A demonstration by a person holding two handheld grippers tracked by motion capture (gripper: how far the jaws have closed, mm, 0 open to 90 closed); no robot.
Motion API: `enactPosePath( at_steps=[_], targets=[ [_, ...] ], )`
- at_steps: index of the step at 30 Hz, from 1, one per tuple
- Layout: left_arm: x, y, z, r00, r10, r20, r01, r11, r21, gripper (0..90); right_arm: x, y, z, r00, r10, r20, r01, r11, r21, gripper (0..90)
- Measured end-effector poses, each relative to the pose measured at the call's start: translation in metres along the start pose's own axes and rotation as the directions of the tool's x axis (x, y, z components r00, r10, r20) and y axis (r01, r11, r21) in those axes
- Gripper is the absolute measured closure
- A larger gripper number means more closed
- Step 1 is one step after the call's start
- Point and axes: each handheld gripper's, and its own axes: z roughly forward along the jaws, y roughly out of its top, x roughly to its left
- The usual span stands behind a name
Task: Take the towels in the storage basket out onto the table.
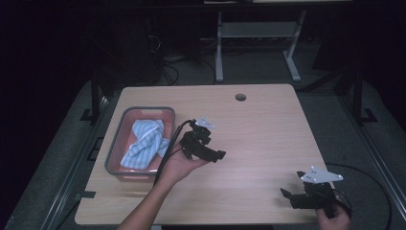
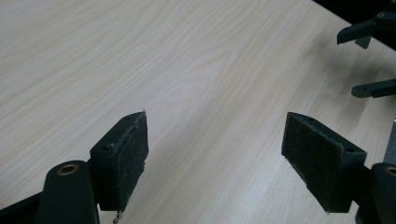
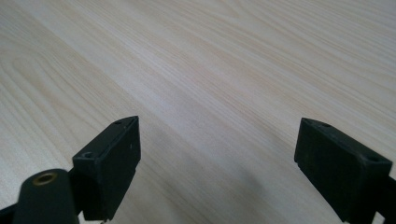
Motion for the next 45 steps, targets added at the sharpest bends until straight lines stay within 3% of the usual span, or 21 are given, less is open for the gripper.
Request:
enactPosePath(
  at_steps=[6,14,24,30,39,45],
  targets=[
    [0.011,0.009,-0.017,0.9992,-0.012,-0.039,0.011,0.9999,-0.003,23.7,-0.001,-0.001,0.000,1.0000,0.008,0.002,-0.008,1.000,0.000,13.9],
    [0.028,0.008,-0.031,0.9965,-0.045,-0.070,0.045,0.9990,-0.006,23.3,-0.001,-0.001,0.000,1.0000,0.009,0.002,-0.009,1.000,0.000,13.9],
    [0.049,0.001,-0.046,0.9931,-0.095,-0.069,0.094,0.9955,-0.011,26.8,0.000,-0.001,0.000,1.0000,0.007,-0.001,-0.007,1.000,-0.003,13.9],
    [0.068,-0.007,-0.062,0.9845,-0.159,-0.074,0.156,0.9869,-0.041,26.6,0.001,0.000,0.000,1.0000,0.000,-0.002,0.000,1.000,-0.001,13.9],
    [0.083,-0.016,-0.076,0.9735,-0.199,-0.112,0.194,0.9793,-0.058,26.6,0.002,0.000,0.002,1.0000,-0.001,-0.005,0.001,1.000,0.004,13.9],
    [0.095,-0.027,-0.085,0.9628,-0.235,-0.134,0.228,0.9716,-0.061,26.5,0.003,0.000,0.002,1.0000,0.002,-0.002,-0.002,1.000,0.014,13.9]
  ],
)
